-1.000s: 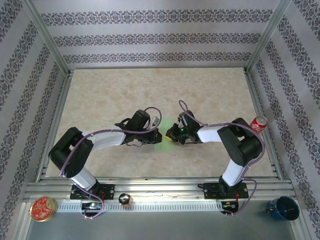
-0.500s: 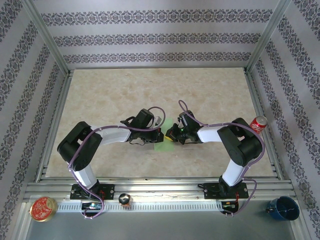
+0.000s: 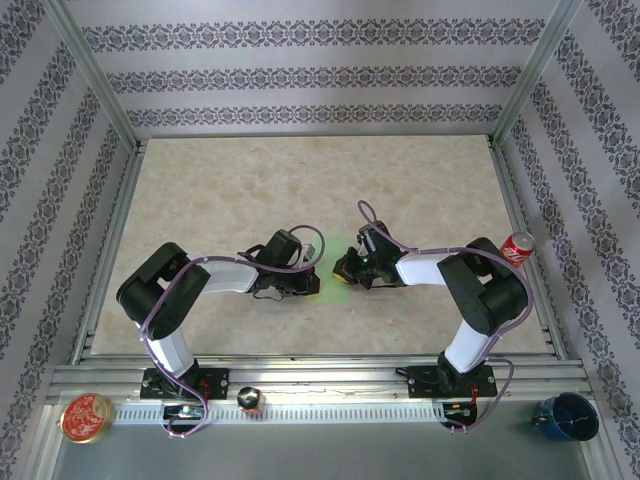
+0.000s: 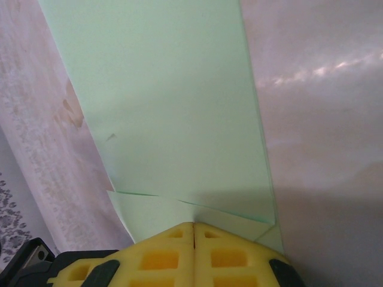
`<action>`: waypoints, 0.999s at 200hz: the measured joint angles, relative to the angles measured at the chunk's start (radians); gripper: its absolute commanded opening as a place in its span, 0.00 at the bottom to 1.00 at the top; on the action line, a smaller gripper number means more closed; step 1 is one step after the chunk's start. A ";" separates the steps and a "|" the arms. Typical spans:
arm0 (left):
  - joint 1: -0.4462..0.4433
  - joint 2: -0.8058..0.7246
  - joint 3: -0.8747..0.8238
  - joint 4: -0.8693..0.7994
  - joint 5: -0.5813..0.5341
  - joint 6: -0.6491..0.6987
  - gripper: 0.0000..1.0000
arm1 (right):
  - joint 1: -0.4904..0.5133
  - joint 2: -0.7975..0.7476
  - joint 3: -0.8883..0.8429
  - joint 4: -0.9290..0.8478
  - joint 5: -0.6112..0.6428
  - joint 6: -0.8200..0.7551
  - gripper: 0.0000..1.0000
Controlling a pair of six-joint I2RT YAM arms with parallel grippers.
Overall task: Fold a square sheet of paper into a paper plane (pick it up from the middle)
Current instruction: Fold the triangle a second time at the center of the table.
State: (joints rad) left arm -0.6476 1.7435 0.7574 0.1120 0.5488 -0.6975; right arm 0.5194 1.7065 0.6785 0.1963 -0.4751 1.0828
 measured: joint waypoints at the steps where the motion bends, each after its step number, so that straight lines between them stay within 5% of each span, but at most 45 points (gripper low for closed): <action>1: 0.000 0.000 -0.001 0.002 0.000 0.000 0.00 | 0.000 -0.002 0.000 -0.002 0.002 -0.003 0.00; 100: 0.000 -0.005 -0.014 0.026 0.000 0.001 0.00 | 0.073 0.021 0.016 -0.004 -0.019 -0.050 0.00; 200: 0.000 -0.005 -0.011 0.016 0.000 0.019 0.00 | -0.127 0.024 0.015 0.006 -0.031 -0.085 0.00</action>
State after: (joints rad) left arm -0.6476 1.7390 0.7464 0.1284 0.5484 -0.6781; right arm 0.3923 1.7309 0.6937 0.2020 -0.5064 0.9977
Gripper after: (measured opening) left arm 0.051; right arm 0.064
